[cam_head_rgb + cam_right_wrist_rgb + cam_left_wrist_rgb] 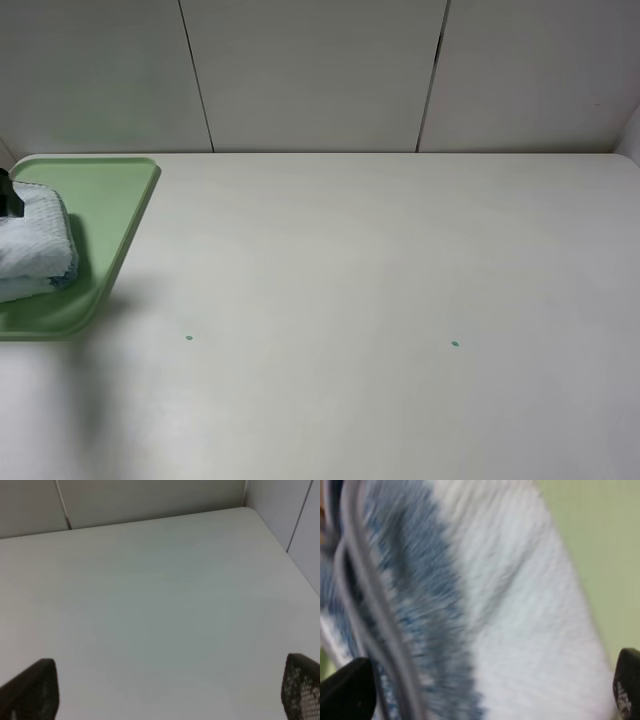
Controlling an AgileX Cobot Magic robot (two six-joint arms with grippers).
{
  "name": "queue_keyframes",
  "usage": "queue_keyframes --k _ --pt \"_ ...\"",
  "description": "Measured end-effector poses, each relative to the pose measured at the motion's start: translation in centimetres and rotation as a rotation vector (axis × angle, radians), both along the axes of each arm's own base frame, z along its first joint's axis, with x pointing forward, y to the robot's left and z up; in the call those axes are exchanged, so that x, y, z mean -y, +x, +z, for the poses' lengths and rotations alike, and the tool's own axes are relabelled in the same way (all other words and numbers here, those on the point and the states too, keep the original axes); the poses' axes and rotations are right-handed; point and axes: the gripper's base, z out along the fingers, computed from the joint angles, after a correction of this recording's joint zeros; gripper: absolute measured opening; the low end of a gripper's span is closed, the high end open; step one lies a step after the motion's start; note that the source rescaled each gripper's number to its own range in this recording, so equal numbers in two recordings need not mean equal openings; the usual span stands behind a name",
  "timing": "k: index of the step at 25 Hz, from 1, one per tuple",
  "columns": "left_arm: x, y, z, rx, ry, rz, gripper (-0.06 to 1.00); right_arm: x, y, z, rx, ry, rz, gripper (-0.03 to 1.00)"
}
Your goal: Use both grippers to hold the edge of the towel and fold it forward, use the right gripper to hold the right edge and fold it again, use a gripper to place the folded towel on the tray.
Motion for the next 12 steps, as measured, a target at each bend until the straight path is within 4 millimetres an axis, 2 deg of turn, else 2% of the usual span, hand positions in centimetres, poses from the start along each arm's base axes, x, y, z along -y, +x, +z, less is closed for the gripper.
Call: queue_keyframes --k 4,12 --pt "0.4 -1.5 2.6 0.047 0.008 0.014 0.98 0.0 0.0 0.0 0.0 0.0 0.0 1.0" --pt "0.6 -2.5 4.6 -0.107 -0.051 0.062 0.98 0.0 0.0 0.0 0.0 0.0 0.0 1.0"
